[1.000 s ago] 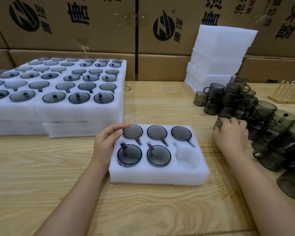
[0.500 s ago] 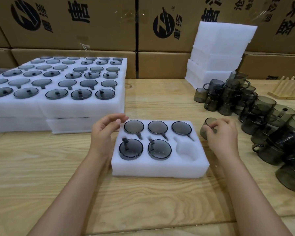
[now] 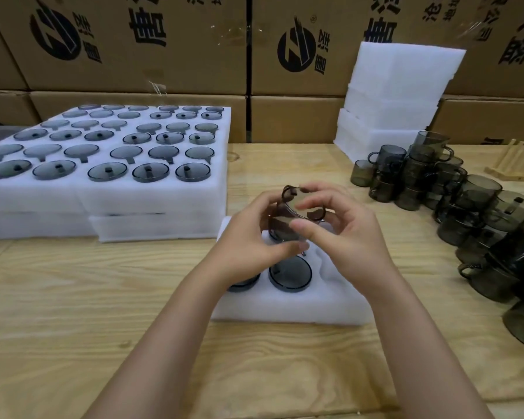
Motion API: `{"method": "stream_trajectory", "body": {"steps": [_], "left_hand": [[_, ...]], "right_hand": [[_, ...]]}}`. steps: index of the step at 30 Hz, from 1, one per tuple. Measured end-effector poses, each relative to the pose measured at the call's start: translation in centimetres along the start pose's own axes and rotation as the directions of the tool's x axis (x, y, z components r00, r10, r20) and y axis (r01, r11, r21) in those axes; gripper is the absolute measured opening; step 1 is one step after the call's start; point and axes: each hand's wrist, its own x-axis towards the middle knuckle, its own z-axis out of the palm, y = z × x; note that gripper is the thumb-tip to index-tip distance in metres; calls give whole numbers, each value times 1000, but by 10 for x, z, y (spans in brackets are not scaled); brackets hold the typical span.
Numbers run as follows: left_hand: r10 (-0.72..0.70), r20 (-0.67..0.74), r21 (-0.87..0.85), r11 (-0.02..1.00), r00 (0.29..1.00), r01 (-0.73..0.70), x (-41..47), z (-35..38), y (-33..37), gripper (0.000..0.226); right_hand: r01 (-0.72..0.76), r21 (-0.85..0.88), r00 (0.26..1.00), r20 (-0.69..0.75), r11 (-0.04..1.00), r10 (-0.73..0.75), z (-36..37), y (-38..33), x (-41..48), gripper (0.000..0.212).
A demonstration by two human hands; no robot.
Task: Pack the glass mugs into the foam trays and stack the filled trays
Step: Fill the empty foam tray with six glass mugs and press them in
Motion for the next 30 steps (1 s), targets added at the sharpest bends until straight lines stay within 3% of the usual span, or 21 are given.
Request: {"method": "stream_trajectory", "body": {"steps": [5, 8, 12, 16, 19, 24, 30], "left_hand": [[5, -125, 199, 980, 992, 20, -2, 12, 6, 64], [17, -98, 384, 923, 995, 22, -2, 20, 11, 63], [14, -1, 409, 913, 1000, -12, -4, 21, 11, 71], [95, 12, 401, 912, 995, -92, -10, 19, 13, 45], [25, 23, 400, 916, 999, -32, -9, 18, 10, 35], [-3, 129, 456, 888, 992, -57, -6, 19, 5, 39], [33, 177, 474, 873, 984, -114, -4, 21, 3, 42]], "right_hand": [[-105, -80, 994, -19, 991, 103, -4, 4, -6, 62], [-34, -235, 999, -18, 971, 30, -6, 5, -6, 53], [-67, -261, 998, -31, 963, 61, -21, 8, -7, 38], [-168, -268, 986, -30, 948, 166, -47, 15, -8, 21], [-251, -264, 965, 7, 931, 262, -58, 24, -10, 10], [-270, -367, 944, 80, 890, 320, -55, 22, -13, 20], [-130, -613, 924, 210, 779, 319, -41, 18, -18, 25]]}}
